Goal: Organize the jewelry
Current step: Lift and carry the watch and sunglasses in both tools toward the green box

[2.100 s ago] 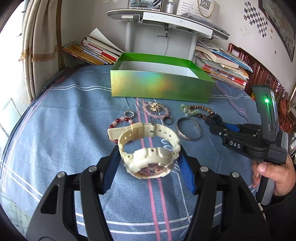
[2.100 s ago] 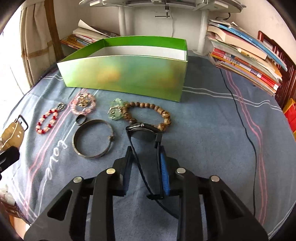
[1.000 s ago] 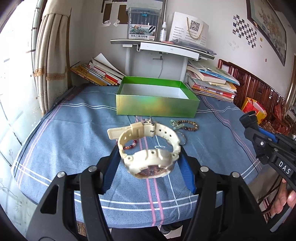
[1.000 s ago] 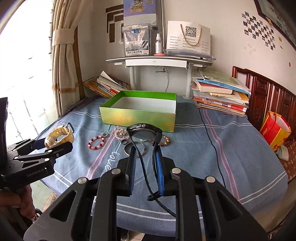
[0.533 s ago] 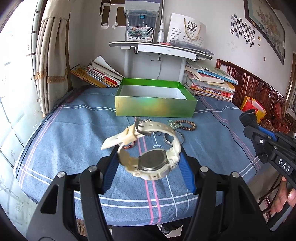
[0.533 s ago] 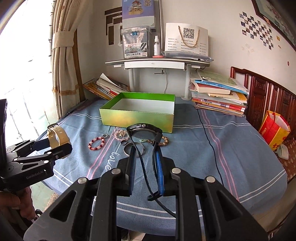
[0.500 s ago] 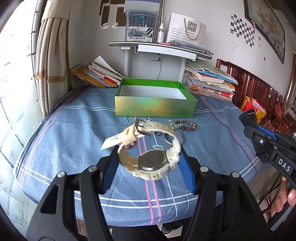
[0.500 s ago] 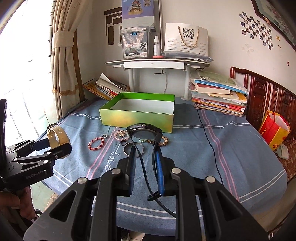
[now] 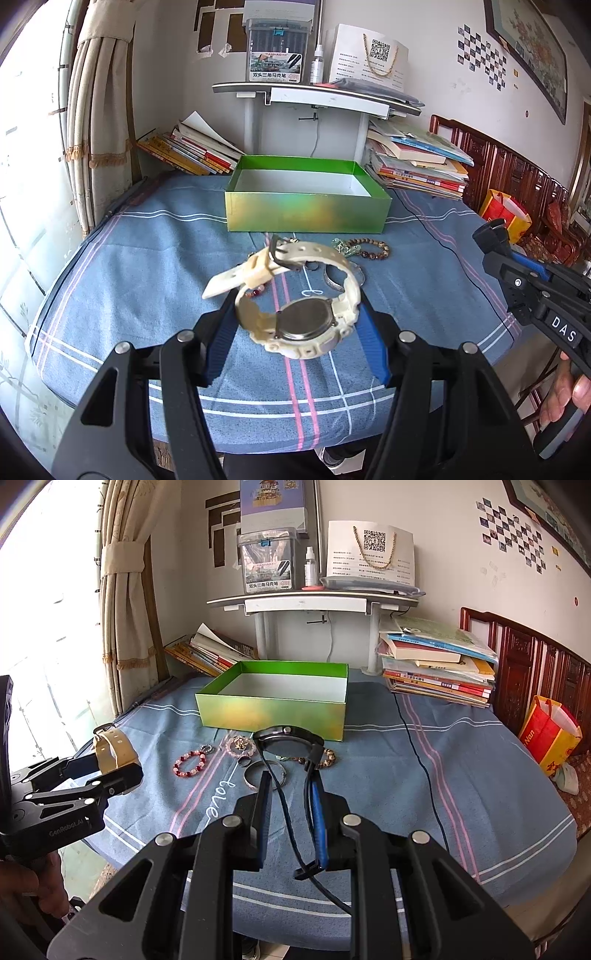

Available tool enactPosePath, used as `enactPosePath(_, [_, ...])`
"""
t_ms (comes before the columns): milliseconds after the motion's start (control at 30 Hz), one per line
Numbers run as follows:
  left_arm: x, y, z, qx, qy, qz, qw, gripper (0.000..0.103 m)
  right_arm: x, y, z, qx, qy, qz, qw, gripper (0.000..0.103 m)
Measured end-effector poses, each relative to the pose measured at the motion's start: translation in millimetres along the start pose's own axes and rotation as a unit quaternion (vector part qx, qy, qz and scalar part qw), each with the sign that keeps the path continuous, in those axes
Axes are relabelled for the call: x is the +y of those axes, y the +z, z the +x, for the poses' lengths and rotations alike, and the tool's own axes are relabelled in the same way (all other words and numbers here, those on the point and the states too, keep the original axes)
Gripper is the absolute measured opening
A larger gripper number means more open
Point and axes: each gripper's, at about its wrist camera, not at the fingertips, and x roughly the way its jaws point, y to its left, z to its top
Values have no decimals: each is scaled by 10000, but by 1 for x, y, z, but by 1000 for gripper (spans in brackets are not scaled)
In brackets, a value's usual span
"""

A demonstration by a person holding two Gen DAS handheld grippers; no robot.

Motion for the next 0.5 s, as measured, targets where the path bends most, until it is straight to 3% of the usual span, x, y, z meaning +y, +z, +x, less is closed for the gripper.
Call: enactPosePath(500, [-3,2,10,86,21,36,10000,60,-6,0,11,92,17,59,9999,21])
